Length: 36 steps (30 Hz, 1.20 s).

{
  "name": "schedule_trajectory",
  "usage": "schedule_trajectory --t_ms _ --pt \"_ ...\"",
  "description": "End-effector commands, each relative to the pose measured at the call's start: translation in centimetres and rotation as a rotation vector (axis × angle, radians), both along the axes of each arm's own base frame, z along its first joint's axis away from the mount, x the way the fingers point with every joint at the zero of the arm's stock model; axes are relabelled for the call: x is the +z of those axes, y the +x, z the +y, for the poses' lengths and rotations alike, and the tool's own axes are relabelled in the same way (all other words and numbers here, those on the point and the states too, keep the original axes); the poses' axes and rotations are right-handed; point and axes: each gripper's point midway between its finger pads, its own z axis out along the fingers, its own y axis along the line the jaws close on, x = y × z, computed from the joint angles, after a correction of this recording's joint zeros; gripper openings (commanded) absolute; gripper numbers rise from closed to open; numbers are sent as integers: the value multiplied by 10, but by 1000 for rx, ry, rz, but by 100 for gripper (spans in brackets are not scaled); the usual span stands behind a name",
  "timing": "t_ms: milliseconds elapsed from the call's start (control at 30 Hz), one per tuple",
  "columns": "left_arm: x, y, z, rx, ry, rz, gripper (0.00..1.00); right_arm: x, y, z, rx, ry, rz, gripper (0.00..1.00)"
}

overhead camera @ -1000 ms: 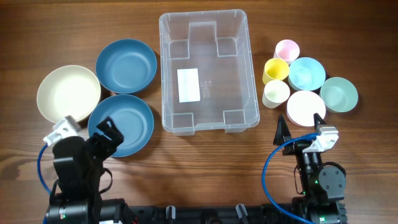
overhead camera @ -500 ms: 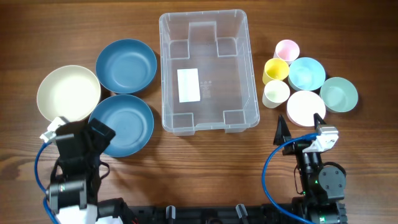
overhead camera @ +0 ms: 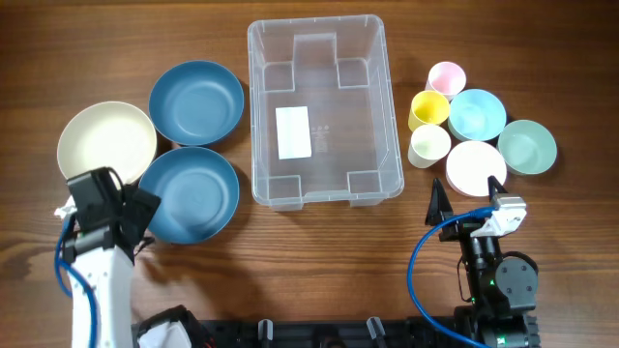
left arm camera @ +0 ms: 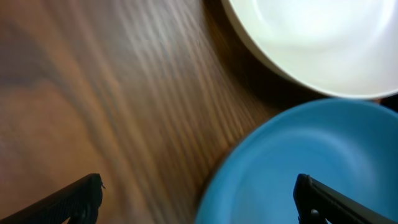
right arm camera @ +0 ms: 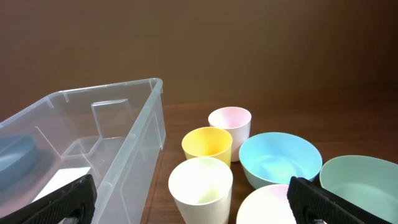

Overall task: Pack container
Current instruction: 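Move the left gripper to the rim of the lower dark blue bowl and grasp, then lift the dark blue bowl with the left gripper over the bin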

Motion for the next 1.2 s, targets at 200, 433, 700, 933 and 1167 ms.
schedule_trajectory --t_ms 200,433,700,933,1167 --pt "-46 16 -34 -148 -228 58 66 -2 1 -4 -23 20 1 100" --pt "-57 11 -41 -154 -275 99 26 -2 1 -4 -22 20 1 100" --pt "-54 5 -43 -151 -283 114 4 -2 1 -4 -22 19 1 100" --pt "-30 -1 -46 -153 -277 103 4 -2 1 -4 -23 20 1 100" --pt "55 25 -65 -262 -303 -151 4 -2 1 -4 -22 20 1 100"
